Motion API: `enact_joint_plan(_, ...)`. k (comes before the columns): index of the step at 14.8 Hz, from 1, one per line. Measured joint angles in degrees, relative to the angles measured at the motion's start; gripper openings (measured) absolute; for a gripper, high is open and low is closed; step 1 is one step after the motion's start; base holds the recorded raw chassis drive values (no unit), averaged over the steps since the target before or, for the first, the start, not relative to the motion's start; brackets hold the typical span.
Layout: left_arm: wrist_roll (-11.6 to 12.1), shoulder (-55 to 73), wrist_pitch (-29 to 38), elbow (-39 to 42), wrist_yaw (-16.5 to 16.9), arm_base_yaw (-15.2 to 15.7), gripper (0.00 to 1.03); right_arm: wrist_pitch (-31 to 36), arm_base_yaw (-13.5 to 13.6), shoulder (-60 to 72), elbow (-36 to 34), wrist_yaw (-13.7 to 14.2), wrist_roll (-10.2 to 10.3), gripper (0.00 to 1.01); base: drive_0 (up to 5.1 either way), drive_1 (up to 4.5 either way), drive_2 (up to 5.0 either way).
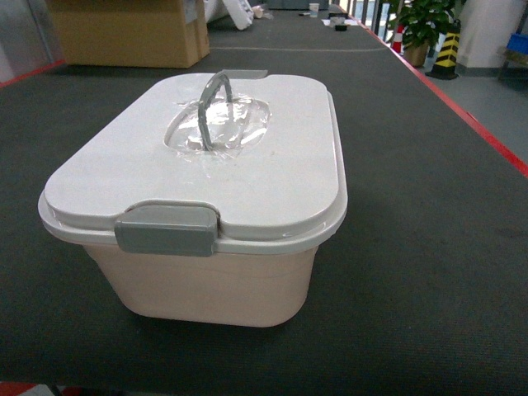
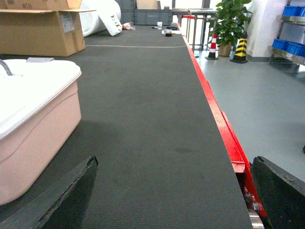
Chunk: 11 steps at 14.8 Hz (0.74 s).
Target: Pick capacitor and pack into box
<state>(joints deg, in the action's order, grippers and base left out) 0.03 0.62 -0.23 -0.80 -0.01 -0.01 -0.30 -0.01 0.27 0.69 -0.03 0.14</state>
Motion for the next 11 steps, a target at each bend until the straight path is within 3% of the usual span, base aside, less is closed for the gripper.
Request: enact_joint_plan(11,0.0,-0.02,0.0,0.0,0.0,0.0,0.98,0.0,0.0,0.0,0.0,0.02,0.02,0.98,0.0,0.0,0.0)
